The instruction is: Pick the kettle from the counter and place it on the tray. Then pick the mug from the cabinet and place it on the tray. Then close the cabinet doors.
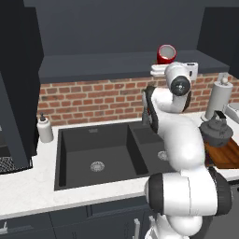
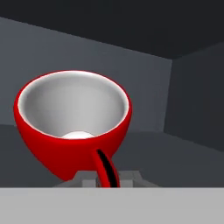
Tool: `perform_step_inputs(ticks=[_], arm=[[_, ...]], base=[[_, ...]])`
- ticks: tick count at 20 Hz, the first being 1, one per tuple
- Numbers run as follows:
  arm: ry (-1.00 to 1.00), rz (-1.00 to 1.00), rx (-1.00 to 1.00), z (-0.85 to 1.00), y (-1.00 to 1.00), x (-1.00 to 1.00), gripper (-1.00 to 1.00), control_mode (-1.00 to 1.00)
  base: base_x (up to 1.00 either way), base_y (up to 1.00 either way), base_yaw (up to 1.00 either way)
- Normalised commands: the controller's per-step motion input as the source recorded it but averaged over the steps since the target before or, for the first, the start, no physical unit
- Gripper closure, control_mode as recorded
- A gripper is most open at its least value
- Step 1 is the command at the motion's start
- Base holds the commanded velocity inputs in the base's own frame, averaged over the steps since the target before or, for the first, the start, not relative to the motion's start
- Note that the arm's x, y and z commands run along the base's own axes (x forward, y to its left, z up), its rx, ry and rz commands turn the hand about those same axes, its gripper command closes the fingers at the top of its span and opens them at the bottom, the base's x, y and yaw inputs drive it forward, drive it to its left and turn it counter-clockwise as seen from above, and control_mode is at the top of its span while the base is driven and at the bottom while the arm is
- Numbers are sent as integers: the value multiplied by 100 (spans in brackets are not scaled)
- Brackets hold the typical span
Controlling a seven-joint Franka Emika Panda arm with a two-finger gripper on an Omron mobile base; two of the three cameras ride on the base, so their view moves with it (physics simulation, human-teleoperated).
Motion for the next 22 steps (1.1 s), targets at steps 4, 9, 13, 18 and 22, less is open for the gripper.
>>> perform_step_inputs(ticks=[4,9,13,18,22], arm=[[21,-25,0,34,0,-41,100,-100],[24,-22,0,29,-2,-45,100,-100],[28,-17,5,18,-11,-54,100,-100],[24,-12,15,24,-12,-54,100,-100],[19,-6,16,12,-4,-54,100,-100]], base=[[0,0,0],[0,0,0],[0,0,0],[0,0,0],[0,0,0]])
